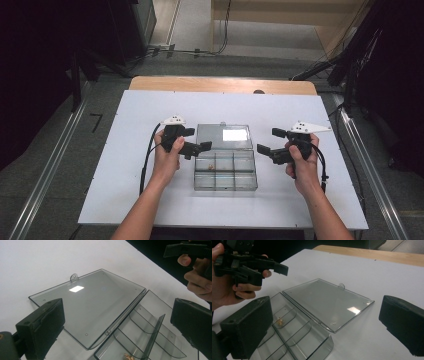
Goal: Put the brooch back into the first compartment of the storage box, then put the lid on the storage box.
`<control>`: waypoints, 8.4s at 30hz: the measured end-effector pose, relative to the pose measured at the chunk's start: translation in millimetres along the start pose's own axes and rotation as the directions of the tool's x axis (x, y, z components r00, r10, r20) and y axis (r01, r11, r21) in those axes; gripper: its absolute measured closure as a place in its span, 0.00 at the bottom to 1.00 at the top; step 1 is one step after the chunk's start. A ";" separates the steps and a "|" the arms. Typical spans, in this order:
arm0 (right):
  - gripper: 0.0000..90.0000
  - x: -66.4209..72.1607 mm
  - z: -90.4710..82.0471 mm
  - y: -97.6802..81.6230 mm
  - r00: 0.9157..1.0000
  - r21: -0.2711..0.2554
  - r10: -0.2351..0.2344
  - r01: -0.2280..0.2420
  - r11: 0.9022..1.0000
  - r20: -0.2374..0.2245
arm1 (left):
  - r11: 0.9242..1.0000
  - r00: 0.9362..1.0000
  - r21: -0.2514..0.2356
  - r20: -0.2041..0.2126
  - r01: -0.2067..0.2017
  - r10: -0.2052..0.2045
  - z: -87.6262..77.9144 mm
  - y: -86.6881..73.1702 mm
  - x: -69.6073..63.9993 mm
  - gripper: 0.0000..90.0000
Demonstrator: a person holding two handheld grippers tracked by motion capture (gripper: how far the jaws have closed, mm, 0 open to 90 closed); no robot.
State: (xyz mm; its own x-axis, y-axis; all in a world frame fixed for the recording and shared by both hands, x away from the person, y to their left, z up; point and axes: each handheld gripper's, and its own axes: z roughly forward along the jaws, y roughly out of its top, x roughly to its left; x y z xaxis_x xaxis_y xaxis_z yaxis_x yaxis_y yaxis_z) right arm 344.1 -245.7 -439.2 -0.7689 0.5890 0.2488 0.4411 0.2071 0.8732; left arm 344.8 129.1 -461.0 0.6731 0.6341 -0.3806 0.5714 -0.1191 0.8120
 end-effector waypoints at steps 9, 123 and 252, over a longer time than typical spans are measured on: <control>0.00 -3.4 20.7 5.5 1.000 0.016 0.017 -0.017 1.000 -0.011 | 0.999 0.999 -0.006 0.002 0.054 -0.054 4.9 -1.1 8.3 0.00; 0.77 -17.0 59.4 -21.8 0.972 0.057 0.234 -0.235 0.970 0.024 | 0.985 0.983 -0.006 -0.061 0.173 -0.173 8.1 -10.3 20.8 0.79; 0.60 40.9 2.5 -3.7 0.999 0.029 -0.030 0.029 0.999 0.039 | 0.993 0.999 -0.115 0.050 -0.010 0.016 -55.3 -33.9 -28.5 1.00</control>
State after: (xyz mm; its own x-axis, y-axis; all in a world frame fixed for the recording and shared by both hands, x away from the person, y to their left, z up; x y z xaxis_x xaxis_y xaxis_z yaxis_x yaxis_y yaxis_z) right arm 312.2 -220.5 -433.3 -0.7631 0.6126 0.2061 0.4323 0.2466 0.8674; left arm 280.2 157.4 -453.2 0.7046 0.5934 -0.3892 0.5068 -0.0368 0.8613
